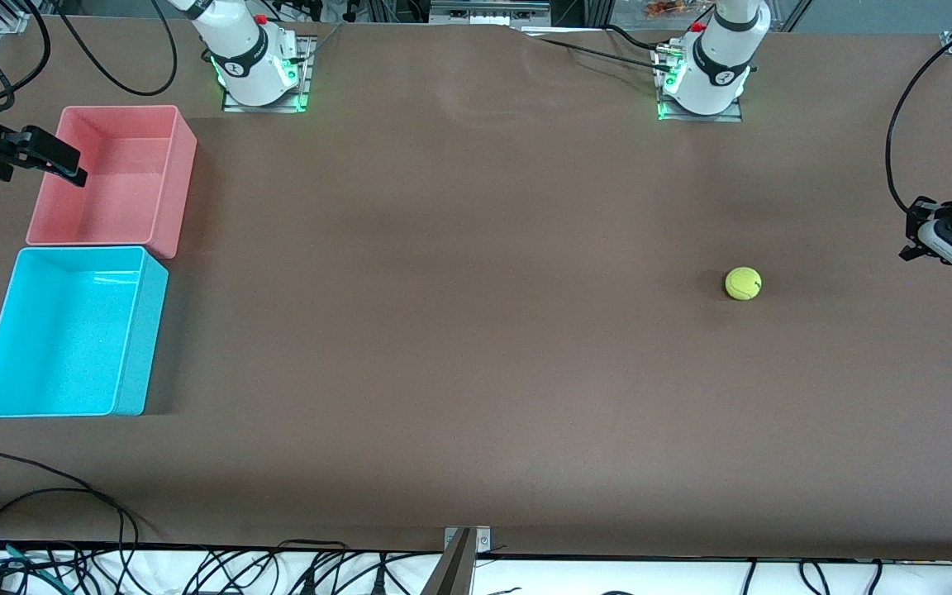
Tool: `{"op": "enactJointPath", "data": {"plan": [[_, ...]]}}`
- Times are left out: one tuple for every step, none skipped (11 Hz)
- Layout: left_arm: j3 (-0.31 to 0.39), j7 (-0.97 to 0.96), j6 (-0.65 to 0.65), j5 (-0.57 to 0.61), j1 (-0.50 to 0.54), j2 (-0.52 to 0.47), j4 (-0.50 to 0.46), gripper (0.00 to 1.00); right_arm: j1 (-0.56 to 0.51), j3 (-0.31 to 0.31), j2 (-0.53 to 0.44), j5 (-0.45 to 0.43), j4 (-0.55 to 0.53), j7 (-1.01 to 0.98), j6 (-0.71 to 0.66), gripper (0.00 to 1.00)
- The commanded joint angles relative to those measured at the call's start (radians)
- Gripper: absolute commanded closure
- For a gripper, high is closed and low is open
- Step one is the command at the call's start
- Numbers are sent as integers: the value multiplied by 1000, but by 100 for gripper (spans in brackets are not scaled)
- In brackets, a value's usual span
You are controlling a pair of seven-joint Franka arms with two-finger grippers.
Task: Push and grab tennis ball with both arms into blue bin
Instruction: 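Lower the left gripper down beside the yellow tennis ball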
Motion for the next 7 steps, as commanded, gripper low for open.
{"op": "enactJointPath", "data": {"plan": [[-21,201,114,83,-7,-57,-111,100,0,0,8,-14,21,-5,-2,0],[-40,284,187,114,0,-85,-167,100,0,0,8,-14,21,-5,-2,0],[-40,361,232,113,5,-94,-209,100,0,-1,8,-14,21,-5,-2,0],[-40,445,278,92,29,-99,-246,100,0,-1,8,-14,21,-5,-2,0],[-40,520,315,52,42,-105,-280,100,0,0,8,-14,21,-5,-2,0],[-40,600,344,13,74,-105,-301,100,0,-1,8,-14,21,-5,-2,0],[-38,696,364,-16,94,-102,-318,100,0,-1,8,-14,21,-5,-2,0]]}}
